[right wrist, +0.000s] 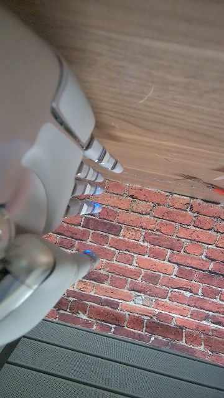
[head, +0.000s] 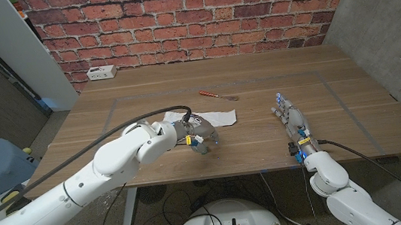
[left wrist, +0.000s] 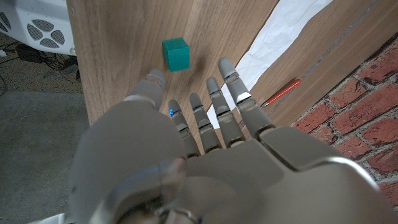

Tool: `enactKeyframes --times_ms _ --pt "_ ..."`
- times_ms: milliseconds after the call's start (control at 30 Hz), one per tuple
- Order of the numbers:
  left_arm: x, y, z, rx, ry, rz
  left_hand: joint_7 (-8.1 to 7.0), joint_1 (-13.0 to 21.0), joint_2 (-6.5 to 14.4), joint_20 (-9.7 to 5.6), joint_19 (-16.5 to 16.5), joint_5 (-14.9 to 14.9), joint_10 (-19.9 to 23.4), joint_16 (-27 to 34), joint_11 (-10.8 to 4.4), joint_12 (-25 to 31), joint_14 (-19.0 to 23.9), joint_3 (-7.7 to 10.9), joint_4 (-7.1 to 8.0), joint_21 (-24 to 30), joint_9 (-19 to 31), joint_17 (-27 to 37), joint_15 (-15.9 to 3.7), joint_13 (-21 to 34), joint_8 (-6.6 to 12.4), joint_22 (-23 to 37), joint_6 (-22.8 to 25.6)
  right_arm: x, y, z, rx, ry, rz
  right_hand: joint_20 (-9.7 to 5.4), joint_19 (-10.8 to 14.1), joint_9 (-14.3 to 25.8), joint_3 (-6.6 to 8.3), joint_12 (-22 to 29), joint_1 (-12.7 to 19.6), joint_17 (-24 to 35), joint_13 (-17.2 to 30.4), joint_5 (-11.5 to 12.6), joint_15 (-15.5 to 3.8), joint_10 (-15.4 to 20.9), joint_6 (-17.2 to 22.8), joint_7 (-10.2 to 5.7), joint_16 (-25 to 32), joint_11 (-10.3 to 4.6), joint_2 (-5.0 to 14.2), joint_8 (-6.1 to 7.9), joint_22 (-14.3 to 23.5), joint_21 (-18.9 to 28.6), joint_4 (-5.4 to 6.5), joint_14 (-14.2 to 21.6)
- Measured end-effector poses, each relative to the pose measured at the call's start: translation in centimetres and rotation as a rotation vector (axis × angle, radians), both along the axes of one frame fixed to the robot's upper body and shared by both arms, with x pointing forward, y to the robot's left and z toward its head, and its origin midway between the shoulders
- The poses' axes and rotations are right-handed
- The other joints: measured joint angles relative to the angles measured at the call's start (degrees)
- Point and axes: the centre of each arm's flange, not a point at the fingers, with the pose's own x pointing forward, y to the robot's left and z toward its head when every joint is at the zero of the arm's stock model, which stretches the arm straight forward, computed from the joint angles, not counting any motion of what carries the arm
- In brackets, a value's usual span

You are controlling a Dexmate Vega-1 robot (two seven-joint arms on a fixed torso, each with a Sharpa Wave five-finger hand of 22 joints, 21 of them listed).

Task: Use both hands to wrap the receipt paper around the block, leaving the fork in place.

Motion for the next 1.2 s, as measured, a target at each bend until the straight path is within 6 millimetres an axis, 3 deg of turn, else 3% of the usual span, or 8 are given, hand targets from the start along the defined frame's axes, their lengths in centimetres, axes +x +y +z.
enactKeyframes --times_ms 133,500,867,1033,1200 --pt "0.4 0.0 -0.2 0.004 -0.015 0.008 0.25 0.7 0.1 -0.2 0.9 -0.2 0.8 0.5 -0.07 0.5 0.9 -0.14 -0.14 0.3 0.0 0.0 -0.09 0.2 0.01 0.0 1.1 0.2 0.0 0.0 0.0 0.004 0.0 0.0 0.0 0.0 0.0 0.0 0.0 0.0 0.0 0.0 0.0 0.0 0.0 0.0 0.0 0.0 0.0 0.0 0.0 0.0 0.0 0.0" --pt "1.4 -0.2 -1.1 0.008 -0.021 0.0 2.24 4.3 0.4 -2.54 3.8 -0.2 4.7 1.7 -0.82 2.5 5.0 -0.54 -0.54 1.8 0.1 0.1 -0.54 0.9 0.68 0.1 5.5 0.6 -0.1 0.0 0.002 0.016 -0.001 0.0 0.0 0.0 0.0 0.0 0.0 0.0 0.0 0.0 0.0 0.0 0.0 0.0 0.0 0.0 0.0 0.0 0.0 0.0 0.0 0.0" --pt "1.9 -0.5 -1.9 0.002 -0.028 -0.013 3.86 6.7 1.2 -3.92 6.0 -0.2 6.5 4.4 -0.88 4.9 8.4 -2.45 0.11 3.7 0.4 2.4 -1.14 2.4 0.68 0.4 8.0 0.9 -0.2 0.2 -0.004 0.025 -0.001 0.0 0.0 0.0 0.0 0.0 -0.3 0.0 0.0 0.0 0.33 0.0 0.0 0.0 0.0 0.0 -0.32 0.0 0.0 0.0 0.0 0.3" --pt "2.0 -0.5 -2.2 -0.004 -0.034 -0.017 4.13 9.4 1.5 -4.3 7.2 -0.2 8.4 7.2 -0.83 7.6 11.4 -3.87 -0.05 5.3 0.8 5.8 -1.63 4.2 1.61 0.5 11.5 1.0 -0.2 0.4 -0.007 0.025 -0.001 0.0 0.0 0.0 0.0 0.0 -0.3 0.0 0.0 0.0 0.33 0.0 0.0 0.01 0.0 0.0 -0.32 0.0 0.0 0.0 0.0 0.3" --pt "2.2 -0.4 -2.5 -0.01 -0.038 -0.02 5.93 12.3 1.9 -4.79 8.9 -0.2 9.8 10.1 -1.03 10.8 14.3 -4.97 -0.19 7.2 2.1 9.7 -2.46 6.8 3.47 0.7 16.2 1.0 -0.2 0.6 -0.01 0.026 -0.001 0.21 0.2 0.0 0.0 0.0 -0.3 0.0 0.0 0.0 0.32 0.0 0.0 0.01 0.0 0.0 -0.32 0.0 0.0 0.0 0.0 0.3"
